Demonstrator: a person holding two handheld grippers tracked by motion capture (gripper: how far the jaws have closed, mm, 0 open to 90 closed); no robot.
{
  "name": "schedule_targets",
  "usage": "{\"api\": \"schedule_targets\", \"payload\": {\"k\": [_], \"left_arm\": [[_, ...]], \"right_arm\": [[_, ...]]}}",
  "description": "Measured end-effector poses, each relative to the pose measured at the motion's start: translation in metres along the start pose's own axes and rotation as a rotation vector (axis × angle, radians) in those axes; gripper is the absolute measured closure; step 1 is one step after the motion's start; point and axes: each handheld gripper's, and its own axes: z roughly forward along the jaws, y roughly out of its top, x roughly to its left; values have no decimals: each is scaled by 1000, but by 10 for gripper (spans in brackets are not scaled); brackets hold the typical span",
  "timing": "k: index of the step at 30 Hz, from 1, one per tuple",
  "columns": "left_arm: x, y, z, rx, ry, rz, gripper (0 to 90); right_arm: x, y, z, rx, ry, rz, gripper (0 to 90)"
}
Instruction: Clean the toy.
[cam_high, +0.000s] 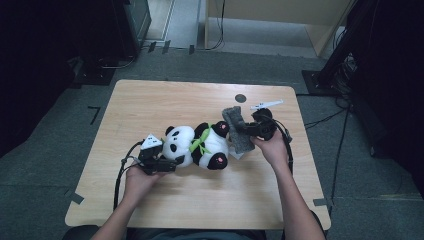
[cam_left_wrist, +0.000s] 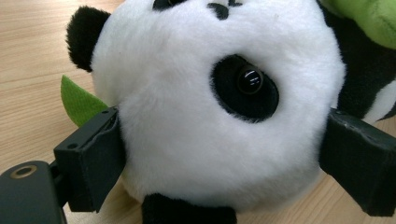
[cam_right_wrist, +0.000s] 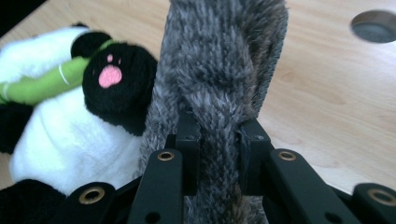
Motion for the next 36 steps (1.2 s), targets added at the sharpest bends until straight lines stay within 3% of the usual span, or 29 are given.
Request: {"api": "schedule_targets", "payload": {"k": [4,6,11,16,24,36], "left_arm": [[0,0,0,-1,-2,0,73],[1,0,0,-2,-3,1,73],[1,0,1,0,-4,3,74],[2,0,1,0,-4,-1,74],[2,0,1,-1,-4,-1,74],[3,1,1,3,-10,-1,74]], "right_arm": [[-4,1,-14,-58,14,27,752],[-3,2,-15,-76,46,37,752],[9,1,5,-48,76,5,751],[7,-3,19,-45,108,44,757],[5,-12,36,22,77,35,760],[0,-24,52,84,83,64,761]]}}
